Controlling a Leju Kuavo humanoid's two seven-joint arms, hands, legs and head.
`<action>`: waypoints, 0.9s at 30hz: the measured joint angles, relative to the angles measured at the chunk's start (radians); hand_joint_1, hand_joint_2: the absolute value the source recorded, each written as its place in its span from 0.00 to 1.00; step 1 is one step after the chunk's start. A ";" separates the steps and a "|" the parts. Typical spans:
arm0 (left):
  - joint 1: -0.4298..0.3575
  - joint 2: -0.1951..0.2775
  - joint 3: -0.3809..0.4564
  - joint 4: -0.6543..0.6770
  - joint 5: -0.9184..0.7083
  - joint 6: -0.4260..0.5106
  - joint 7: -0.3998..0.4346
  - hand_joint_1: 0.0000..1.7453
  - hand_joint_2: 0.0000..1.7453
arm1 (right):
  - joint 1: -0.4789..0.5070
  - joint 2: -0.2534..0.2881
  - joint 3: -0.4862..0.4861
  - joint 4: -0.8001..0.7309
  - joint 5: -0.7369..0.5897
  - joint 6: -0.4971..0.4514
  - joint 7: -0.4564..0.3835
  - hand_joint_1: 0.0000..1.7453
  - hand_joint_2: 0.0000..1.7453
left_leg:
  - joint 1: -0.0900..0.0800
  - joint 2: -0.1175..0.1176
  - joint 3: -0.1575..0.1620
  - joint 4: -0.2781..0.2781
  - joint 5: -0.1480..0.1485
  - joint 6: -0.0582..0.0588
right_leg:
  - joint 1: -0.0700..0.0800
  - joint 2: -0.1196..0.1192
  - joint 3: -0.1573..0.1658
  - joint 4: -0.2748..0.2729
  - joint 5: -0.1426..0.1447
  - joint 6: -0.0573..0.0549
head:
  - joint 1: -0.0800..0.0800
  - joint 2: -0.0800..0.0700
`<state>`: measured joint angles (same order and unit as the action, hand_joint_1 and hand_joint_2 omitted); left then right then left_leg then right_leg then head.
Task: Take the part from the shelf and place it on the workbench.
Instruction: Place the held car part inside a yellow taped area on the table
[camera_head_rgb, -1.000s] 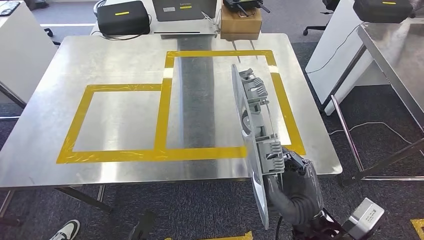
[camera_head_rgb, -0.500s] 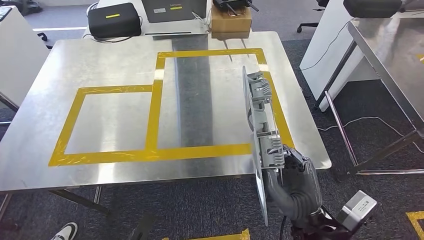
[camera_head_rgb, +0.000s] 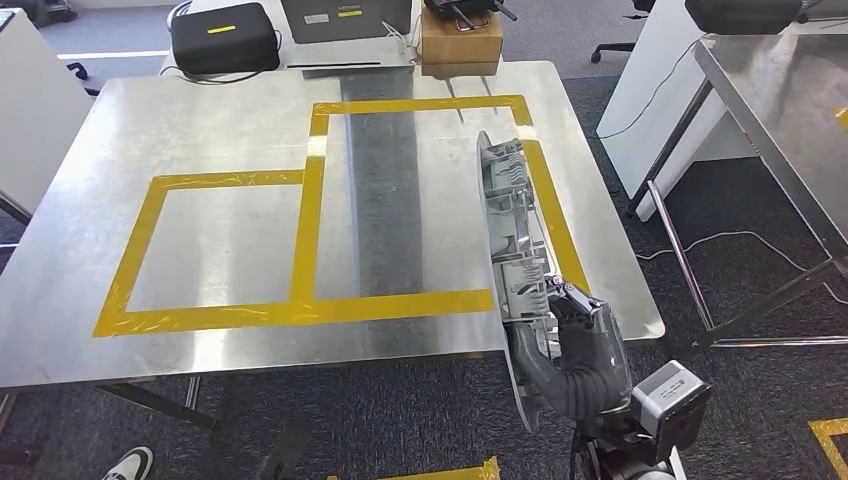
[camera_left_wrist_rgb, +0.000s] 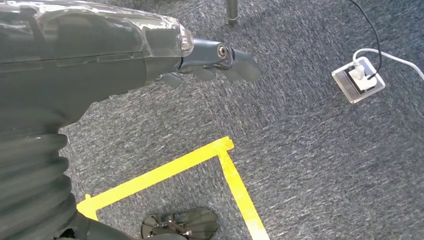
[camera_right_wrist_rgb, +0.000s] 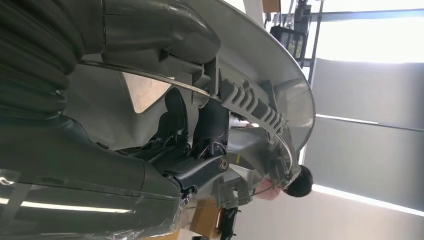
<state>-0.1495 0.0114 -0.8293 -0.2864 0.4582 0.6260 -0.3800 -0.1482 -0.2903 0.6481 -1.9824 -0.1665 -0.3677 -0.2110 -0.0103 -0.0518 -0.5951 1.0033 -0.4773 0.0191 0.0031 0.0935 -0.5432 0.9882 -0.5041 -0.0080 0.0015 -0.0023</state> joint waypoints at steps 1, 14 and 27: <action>0.000 0.000 0.000 0.000 0.000 0.000 0.000 0.00 1.00 | -0.001 0.000 0.002 0.002 0.000 0.000 0.000 1.00 1.00 | 0.000 0.000 0.000 0.000 0.000 0.000 | 0.000 0.000 0.000 0.000 0.000 0.000 | 0.000 0.000; -0.002 -0.001 0.000 0.000 0.007 -0.002 -0.005 0.00 1.00 | -0.042 0.002 0.031 0.027 0.061 0.000 0.028 1.00 1.00 | 0.000 0.000 0.000 0.000 -0.001 0.001 | 0.000 0.000 0.001 -0.001 0.000 0.000 | 0.000 0.000; -0.051 -0.060 -0.026 0.002 -0.074 -0.069 0.055 0.00 1.00 | -0.436 0.197 0.274 0.463 0.798 0.183 0.274 1.00 1.00 | 0.000 0.027 0.001 -0.001 -0.003 0.003 | 0.001 0.016 0.002 0.000 0.001 -0.001 | 0.000 0.000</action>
<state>-0.2001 -0.0481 -0.8558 -0.2844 0.3842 0.5574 -0.3250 -0.5841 -0.0937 0.9218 -1.5198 0.6318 -0.1844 0.0627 -0.0107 -0.0244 -0.5940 1.0023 -0.4802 0.0216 0.0041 0.1093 -0.5410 0.9881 -0.5028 -0.0086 0.0019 -0.0023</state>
